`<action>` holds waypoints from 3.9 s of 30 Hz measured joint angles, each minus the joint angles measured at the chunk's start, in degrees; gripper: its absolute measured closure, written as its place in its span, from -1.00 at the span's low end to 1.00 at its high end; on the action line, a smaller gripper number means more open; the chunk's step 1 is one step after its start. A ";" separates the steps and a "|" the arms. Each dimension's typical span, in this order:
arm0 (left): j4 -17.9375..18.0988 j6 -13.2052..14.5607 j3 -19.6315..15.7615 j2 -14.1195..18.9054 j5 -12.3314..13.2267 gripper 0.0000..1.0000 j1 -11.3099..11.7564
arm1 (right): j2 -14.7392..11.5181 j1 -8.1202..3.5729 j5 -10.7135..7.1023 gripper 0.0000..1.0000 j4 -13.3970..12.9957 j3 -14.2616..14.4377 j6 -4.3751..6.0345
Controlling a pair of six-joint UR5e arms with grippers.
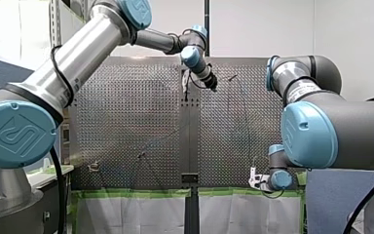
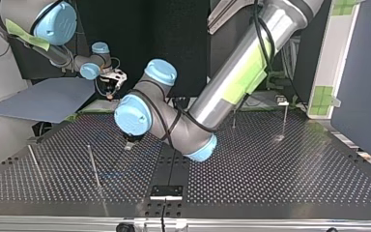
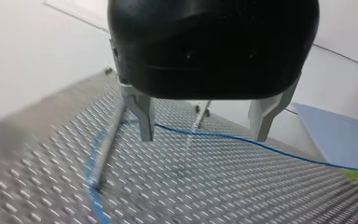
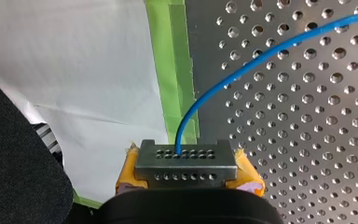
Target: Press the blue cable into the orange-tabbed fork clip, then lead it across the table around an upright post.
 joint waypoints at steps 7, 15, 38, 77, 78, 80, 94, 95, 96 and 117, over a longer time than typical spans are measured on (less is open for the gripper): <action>0.07 0.45 3.26 0.45 -0.09 -1.00 -0.84 | 0.02 0.05 -0.04 1.00 0.22 -0.08 0.00; 0.20 2.88 6.48 0.47 -0.66 -1.00 -1.88 | 0.01 0.09 -0.07 1.00 0.30 -0.19 -0.02; 0.04 3.75 6.63 0.47 -0.64 -1.00 -2.96 | 0.01 0.26 -0.05 1.00 1.20 -0.62 -0.09; -3.43 2.97 6.28 0.55 -7.15 -1.00 -2.97 | 0.00 0.50 -0.02 1.00 1.47 -0.65 -0.18; -3.81 3.08 5.96 0.74 -7.51 -1.00 -3.01 | 0.00 0.50 -0.03 1.00 1.48 -0.65 -0.18; -3.93 3.47 5.33 1.22 -8.14 -1.00 -3.07 | 0.00 0.50 -0.03 1.00 1.54 -0.65 -0.18; 1.73 3.81 -1.06 7.49 -11.13 -1.00 -2.36 | -0.02 0.59 0.02 1.00 1.65 -0.66 -0.43; 2.19 3.48 -1.53 7.96 -11.11 -1.00 -2.34 | -0.03 0.60 0.02 1.00 1.65 -0.66 -0.43; 2.81 3.15 -2.18 8.60 -11.08 -1.00 -2.32 | -0.03 0.62 0.02 1.00 1.65 -0.68 -0.43; 14.29 1.59 -13.62 20.06 -9.61 -1.00 -2.26 | -0.03 1.07 -0.03 1.00 1.79 -0.90 -0.54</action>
